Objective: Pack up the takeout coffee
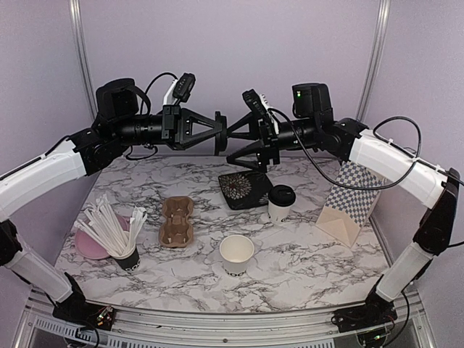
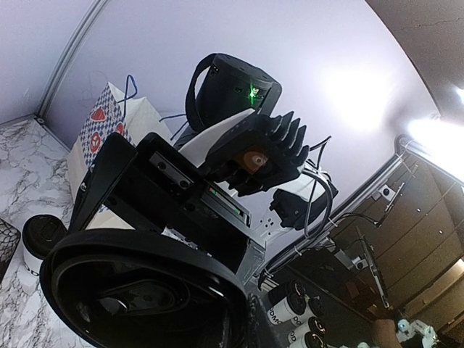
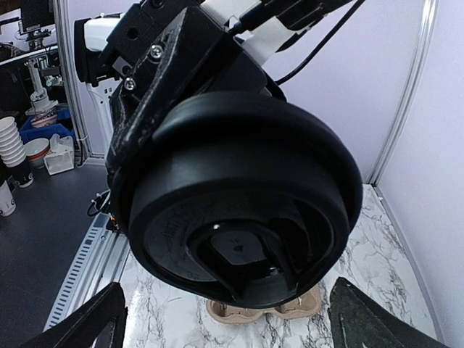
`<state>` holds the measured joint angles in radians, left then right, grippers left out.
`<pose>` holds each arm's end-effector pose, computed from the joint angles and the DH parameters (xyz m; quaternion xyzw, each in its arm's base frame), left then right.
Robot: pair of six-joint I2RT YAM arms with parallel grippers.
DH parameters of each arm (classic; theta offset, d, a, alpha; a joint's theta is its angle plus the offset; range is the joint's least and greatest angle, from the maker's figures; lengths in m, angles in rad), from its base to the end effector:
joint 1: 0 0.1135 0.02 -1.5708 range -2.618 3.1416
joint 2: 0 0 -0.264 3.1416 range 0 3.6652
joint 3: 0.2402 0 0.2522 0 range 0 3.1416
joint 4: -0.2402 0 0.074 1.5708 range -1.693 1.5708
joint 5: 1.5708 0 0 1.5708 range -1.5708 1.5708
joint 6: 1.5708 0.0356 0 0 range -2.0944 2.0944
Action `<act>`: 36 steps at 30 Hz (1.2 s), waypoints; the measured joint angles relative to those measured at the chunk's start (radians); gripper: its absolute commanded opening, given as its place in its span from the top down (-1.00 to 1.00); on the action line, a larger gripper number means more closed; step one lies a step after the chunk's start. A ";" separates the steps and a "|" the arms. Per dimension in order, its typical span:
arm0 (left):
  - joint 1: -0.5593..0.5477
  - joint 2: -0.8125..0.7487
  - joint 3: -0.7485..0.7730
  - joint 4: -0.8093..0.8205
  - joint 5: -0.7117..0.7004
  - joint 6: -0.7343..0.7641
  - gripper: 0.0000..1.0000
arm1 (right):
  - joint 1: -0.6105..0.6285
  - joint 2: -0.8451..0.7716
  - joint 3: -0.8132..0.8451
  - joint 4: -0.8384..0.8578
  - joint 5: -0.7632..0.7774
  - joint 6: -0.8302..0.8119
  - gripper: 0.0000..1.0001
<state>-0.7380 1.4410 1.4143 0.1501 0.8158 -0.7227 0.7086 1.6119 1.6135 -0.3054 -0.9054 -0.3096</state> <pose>0.2267 -0.2412 0.4408 0.3019 0.6055 -0.6546 0.3372 0.2607 0.2603 0.4090 -0.5793 0.5067 0.4510 0.4519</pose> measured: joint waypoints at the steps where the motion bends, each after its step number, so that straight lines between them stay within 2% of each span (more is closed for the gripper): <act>1: -0.001 0.000 0.000 0.003 0.002 -0.003 0.89 | 0.000 0.000 0.000 0.002 0.000 0.004 -0.89; 31: -0.012 0.003 -0.006 0.034 0.002 -0.037 0.89 | 0.014 0.006 0.039 0.044 0.000 0.132 -0.82; 36: -0.012 0.007 -0.006 0.039 -0.003 -0.038 0.88 | 0.017 0.007 0.039 0.044 0.006 0.149 -0.72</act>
<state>-0.7502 1.4483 1.4086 0.1890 0.8124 -0.7605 0.7254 1.6188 1.6527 -0.2611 -0.8993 -0.1608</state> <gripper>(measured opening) 0.072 0.893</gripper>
